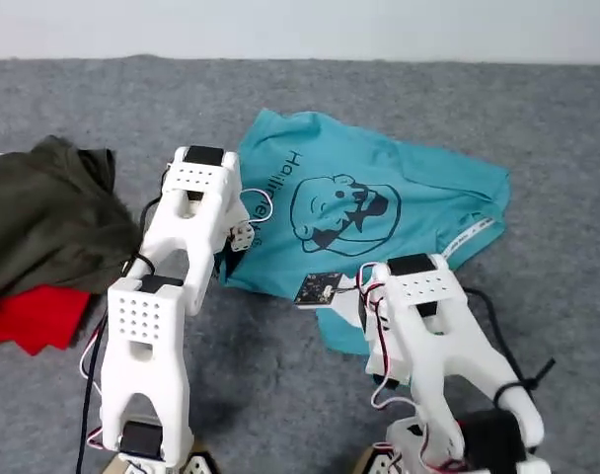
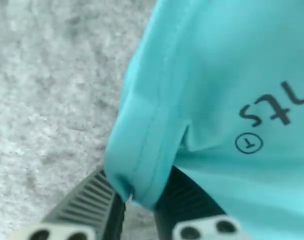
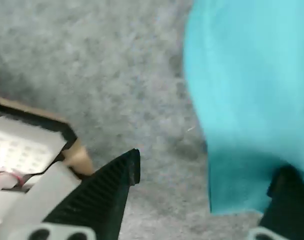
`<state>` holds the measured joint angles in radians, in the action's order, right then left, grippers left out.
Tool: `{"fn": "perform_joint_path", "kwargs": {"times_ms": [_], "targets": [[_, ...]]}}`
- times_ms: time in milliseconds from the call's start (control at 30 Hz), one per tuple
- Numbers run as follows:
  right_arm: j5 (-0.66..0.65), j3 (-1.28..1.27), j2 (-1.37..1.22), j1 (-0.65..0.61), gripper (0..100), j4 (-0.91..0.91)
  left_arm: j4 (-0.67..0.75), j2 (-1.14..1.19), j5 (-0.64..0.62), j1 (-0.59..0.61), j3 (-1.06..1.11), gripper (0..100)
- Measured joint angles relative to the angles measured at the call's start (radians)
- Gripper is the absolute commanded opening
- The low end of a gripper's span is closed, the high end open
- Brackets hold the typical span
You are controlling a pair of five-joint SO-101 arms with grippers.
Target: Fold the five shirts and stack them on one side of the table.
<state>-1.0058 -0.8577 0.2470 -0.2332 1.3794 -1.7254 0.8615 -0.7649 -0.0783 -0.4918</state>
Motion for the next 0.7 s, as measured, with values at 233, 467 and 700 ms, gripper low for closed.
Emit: {"fn": "perform_joint_path", "kwargs": {"times_ms": [233, 467, 700], "targets": [[0.000, 0.064, -0.173, 0.018, 8.6, -0.121, 0.000, 0.000, 0.000, 0.000, 0.000, 1], [0.000, 0.106, -0.247, 0.055, 3.2, -0.121, 0.000, 0.000, 0.000, 0.000, 0.008, 1], [0.000, 0.118, -0.250, 0.101, 3.2, -0.121, 0.000, 0.000, 0.002, 0.000, 0.017, 1]]}}
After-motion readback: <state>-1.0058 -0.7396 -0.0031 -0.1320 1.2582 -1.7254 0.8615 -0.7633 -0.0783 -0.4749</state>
